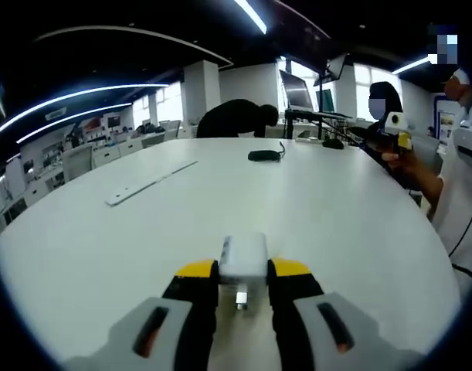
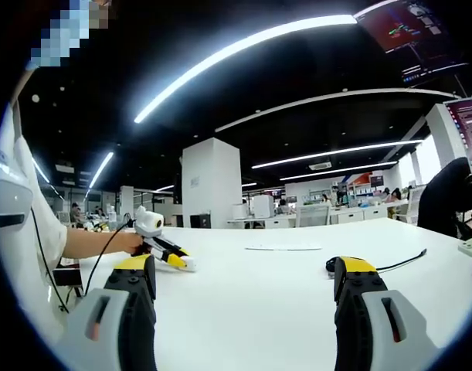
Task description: Plug the desk Type‑C cable into the charger adapter.
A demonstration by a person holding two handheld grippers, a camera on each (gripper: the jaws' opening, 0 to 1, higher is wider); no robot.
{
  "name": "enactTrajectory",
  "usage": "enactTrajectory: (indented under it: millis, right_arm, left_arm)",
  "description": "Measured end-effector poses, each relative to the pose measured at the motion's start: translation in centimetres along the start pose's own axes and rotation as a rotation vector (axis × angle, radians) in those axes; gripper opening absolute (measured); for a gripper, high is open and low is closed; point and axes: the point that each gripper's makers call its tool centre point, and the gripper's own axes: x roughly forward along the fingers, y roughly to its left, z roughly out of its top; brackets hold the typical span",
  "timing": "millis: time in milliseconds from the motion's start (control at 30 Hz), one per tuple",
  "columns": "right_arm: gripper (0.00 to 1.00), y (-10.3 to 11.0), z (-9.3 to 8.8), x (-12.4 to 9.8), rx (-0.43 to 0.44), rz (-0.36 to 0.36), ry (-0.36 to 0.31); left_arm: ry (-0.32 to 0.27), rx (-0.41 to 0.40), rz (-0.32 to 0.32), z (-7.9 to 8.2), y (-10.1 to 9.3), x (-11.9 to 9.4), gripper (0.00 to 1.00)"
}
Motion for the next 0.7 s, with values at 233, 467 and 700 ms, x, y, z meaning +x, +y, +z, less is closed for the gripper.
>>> enactTrajectory:
  millis: [233, 467, 700]
  right_arm:
    - [0.98, 0.2, -0.1, 0.1, -0.005, 0.005, 0.007]
    - [0.98, 0.1, -0.2, 0.1, -0.006, 0.006, 0.01]
    - [0.98, 0.1, -0.3, 0.1, -0.006, 0.006, 0.013]
  left_arm:
    - [0.001, 0.014, -0.022, -0.1, -1.4, -0.3, 0.25]
    - [0.005, 0.026, -0.039, -0.1, -2.5, -0.4, 0.25]
    - [0.011, 0.044, -0.06, -0.1, -3.7, -0.6, 0.25]
